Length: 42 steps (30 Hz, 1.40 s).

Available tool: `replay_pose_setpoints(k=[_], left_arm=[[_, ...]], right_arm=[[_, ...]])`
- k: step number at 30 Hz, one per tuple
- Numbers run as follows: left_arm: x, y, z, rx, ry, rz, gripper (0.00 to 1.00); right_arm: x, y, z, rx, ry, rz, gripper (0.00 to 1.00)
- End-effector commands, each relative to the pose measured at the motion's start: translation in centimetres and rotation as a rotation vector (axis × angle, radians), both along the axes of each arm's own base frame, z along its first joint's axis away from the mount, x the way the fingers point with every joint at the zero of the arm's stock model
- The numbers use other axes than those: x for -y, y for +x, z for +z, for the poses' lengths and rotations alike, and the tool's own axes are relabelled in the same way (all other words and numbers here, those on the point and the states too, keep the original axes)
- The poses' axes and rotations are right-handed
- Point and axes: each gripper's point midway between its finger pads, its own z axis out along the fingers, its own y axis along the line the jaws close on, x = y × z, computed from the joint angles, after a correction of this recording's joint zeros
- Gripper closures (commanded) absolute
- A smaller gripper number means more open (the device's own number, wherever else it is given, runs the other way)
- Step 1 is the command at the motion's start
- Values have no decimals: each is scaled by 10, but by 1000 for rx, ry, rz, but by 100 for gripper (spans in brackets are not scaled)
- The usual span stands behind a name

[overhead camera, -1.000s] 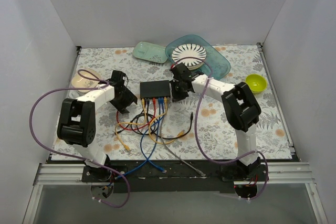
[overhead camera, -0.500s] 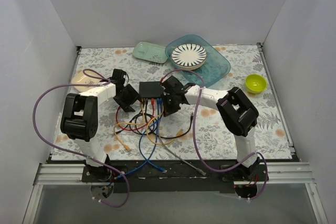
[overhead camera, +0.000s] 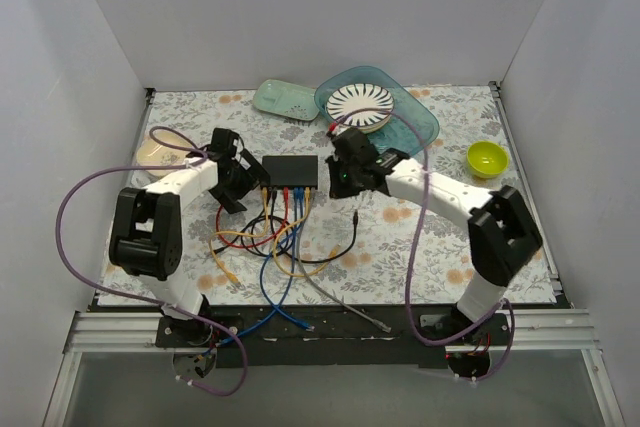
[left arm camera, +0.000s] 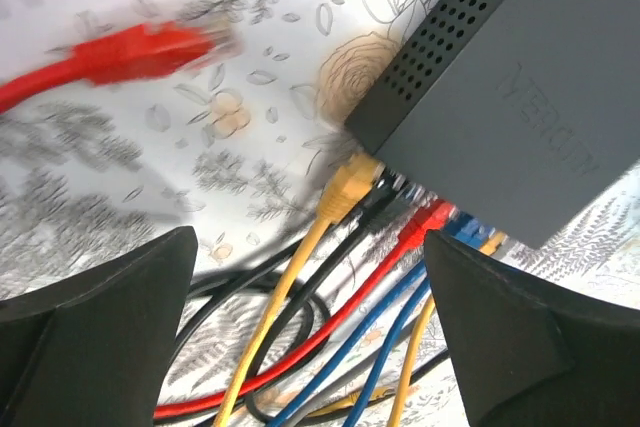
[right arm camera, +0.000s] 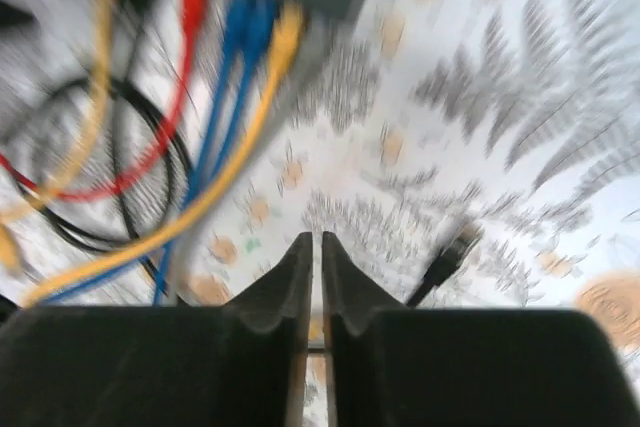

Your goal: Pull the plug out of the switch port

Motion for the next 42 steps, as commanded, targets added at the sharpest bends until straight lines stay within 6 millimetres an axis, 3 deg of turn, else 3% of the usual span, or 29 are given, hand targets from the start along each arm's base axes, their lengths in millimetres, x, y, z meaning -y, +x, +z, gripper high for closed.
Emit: replay_pose_setpoints(k=[1, 2, 3, 4, 5, 6, 7, 8, 9, 10, 14, 16, 21, 22, 23, 25, 26, 27, 29, 33, 35, 39, 41, 42], left_arm=[[-3, 3, 42, 153, -43, 53, 2], [0, -1, 43, 151, -65, 49, 2], [3, -1, 50, 173, -87, 43, 2], [7, 0, 54, 190, -113, 39, 2], [10, -7, 52, 177, -132, 32, 2], [10, -8, 55, 184, -139, 36, 2], [10, -13, 54, 171, -142, 35, 3], [10, -15, 53, 163, -143, 32, 3], [10, -18, 51, 154, -144, 26, 4], [10, -19, 51, 154, -141, 24, 7], [-8, -17, 42, 114, -61, 139, 9], [-15, -9, 45, 115, -47, 190, 9], [-22, 18, 41, 130, -66, 296, 9], [-20, 25, 42, 130, -69, 300, 9], [-20, 26, 26, 85, -55, 301, 10], [-19, 28, 12, 40, -48, 298, 11], [-17, 31, 7, 22, -49, 297, 11], [-16, 28, -6, -24, -47, 296, 12], [-11, 15, -14, -99, -62, 286, 12], [-11, -4, -11, -86, -79, 270, 13], [-9, -8, 1, -54, -103, 257, 12], [-7, -20, -2, -57, -116, 228, 12], [-7, -23, -8, -80, -107, 214, 12], [-5, -26, -10, -88, -113, 198, 12]], right_arm=[[-18, 55, 71, 229, 305, -83, 80], [-29, 54, 76, 181, 403, -49, 77], [-27, 76, 84, 187, 466, -90, 78], [-32, 87, 65, 108, 479, -136, 81], [-33, 99, 61, 73, 495, -135, 88], [-46, 121, 88, 107, 533, -117, 91], [-50, 127, 46, 9, 459, -128, 93], [-55, 133, 41, -11, 435, -113, 96], [-67, 151, 65, 38, 459, -98, 96], [-72, 156, 42, 13, 433, -99, 96], [-76, 176, 23, 34, 388, -134, 98], [-75, 179, 16, 32, 377, -151, 99], [-77, 198, 20, 98, 379, -175, 99], [-79, 201, 7, 87, 361, -178, 99], [-83, 207, 14, 105, 375, -176, 99], [-83, 214, -5, 86, 353, -206, 99], [-87, 218, -5, 91, 360, -207, 99], [-88, 219, -19, 71, 349, -216, 99], [-88, 221, -27, 74, 331, -241, 98], [-100, 232, -38, 104, 280, -224, 98], [-102, 223, -47, 74, 244, -204, 97], [-99, 193, -65, 21, 182, -162, 96], [-93, 165, -86, -35, 118, -132, 97], [-90, 159, -75, -28, 115, -117, 96]])
